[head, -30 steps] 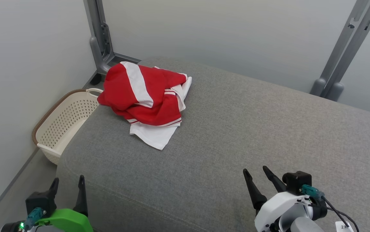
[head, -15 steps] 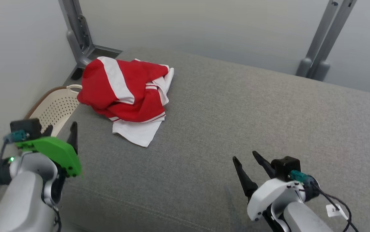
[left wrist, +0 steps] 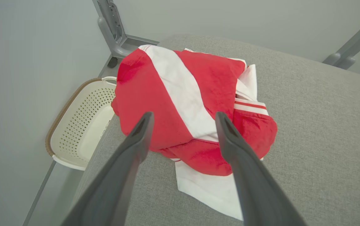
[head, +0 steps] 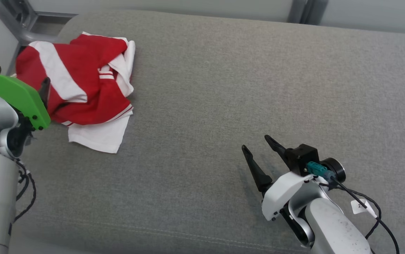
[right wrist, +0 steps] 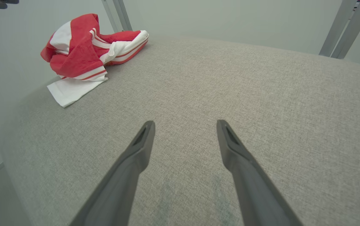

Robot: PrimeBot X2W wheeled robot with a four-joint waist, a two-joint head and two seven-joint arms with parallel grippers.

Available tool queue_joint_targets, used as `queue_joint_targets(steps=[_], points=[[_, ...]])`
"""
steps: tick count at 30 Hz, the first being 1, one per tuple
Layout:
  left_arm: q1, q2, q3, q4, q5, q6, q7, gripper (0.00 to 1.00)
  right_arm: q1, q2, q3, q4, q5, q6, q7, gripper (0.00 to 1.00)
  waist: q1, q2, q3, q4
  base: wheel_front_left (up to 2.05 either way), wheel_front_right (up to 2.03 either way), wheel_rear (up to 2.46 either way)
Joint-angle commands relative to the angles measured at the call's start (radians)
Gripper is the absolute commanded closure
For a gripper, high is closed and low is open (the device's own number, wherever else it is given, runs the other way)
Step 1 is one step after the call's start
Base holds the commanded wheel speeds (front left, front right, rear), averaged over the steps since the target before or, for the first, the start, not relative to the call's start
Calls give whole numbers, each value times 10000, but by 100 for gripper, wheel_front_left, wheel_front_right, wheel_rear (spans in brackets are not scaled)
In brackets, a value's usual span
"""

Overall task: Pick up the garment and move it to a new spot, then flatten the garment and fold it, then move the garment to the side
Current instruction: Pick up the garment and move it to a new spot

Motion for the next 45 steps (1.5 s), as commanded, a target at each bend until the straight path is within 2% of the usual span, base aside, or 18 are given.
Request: queue_joint_targets(steps=[1,6,8,17,18,19,20,27,34,40,45], points=[[-283,133,33,57,97,33,-70,0,15,-30,30,-153,-62,-1,64,0,-1,0,1024,-1018,0,0,0],[-651,498,91,676,138,220,196,0,-44,-33,114,-654,-366,-1,332,0,-1,0,1472,-1466,0,0,0],[-819,707,89,831,334,455,55,0,-39,-27,31,-821,-477,-1,403,0,-1,0,1639,-1574,0,0,0],[-1017,1015,-58,1626,696,1184,-115,0,353,-24,-69,-1234,-601,-1,537,0,-1,0,1976,-1742,0,0,0],[-1047,990,-73,1641,720,1221,-221,22,346,-26,-64,-1262,-574,-1,544,0,-1,0,1991,-1730,0,0,0],[-1084,967,-77,1663,724,1232,-315,67,326,-26,-52,-1274,-565,-1,550,0,-1,0,1999,-1710,0,0,0],[-1115,936,-107,1705,743,1211,-370,100,304,-27,-47,-1272,-553,1,547,0,-1,0,1985,-1682,0,0,0],[-1325,806,-113,1693,785,1263,-1155,100,323,-27,55,-1064,-330,-1,435,0,-1,0,1618,-1519,0,0,0],[-1743,882,-494,1175,1136,994,-1973,100,421,-29,80,-645,-18,-1,202,0,-1,0,762,-1533,0,0,0],[-2240,661,-850,367,1396,872,-2326,100,614,-29,112,-276,384,-1,-67,0,-1,0,-2,-1877,0,0,0],[-2545,236,-1357,-417,1587,704,-2194,100,786,-29,56,-26,641,-1,-275,0,-1,0,-430,-2322,0,0,0]])
